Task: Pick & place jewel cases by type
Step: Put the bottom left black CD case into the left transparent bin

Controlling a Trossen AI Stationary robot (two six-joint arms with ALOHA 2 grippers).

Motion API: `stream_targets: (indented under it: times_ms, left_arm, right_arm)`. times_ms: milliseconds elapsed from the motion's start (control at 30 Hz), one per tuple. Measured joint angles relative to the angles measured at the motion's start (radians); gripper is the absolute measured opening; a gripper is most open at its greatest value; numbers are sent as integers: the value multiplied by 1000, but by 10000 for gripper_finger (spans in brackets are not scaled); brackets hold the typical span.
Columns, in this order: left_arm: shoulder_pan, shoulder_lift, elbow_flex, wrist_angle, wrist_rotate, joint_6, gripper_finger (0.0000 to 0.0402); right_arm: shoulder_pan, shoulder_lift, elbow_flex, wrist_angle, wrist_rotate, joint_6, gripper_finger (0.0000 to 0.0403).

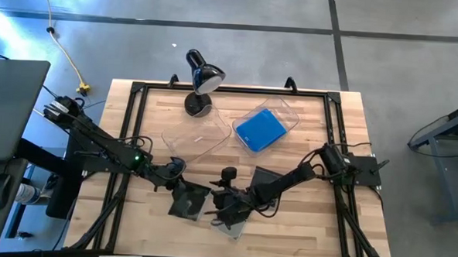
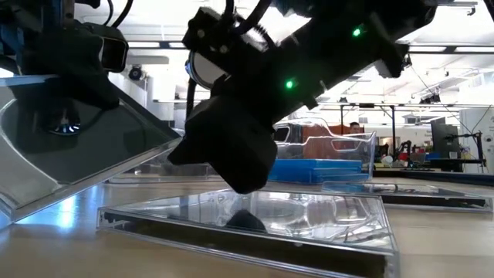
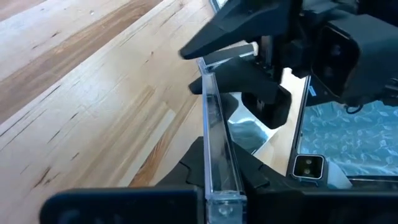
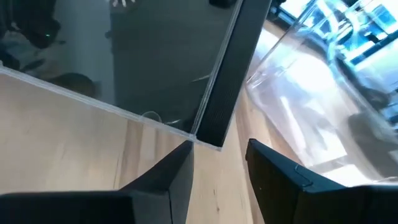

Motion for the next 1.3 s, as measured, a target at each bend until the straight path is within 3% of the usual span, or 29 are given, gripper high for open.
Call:
stream_targets:
  times_ms: [300, 767, 1000, 1300]
  left_arm:
    - [0, -2, 0, 42, -23, 37, 26]
    - [0, -2, -1, 156, -91, 157, 27]
    - [1, 0, -3, 146, -116, 183, 27]
    - [17, -18, 8, 150, -188, 252, 27]
  right_arm:
    - [62, -36, -2, -16, 195, -106, 140]
    - [96, -148, -3, -189, 283, 33, 140]
    - [140, -222, 2, -192, 422, -33, 140]
    - [204, -346, 2, -194, 425, -44, 140]
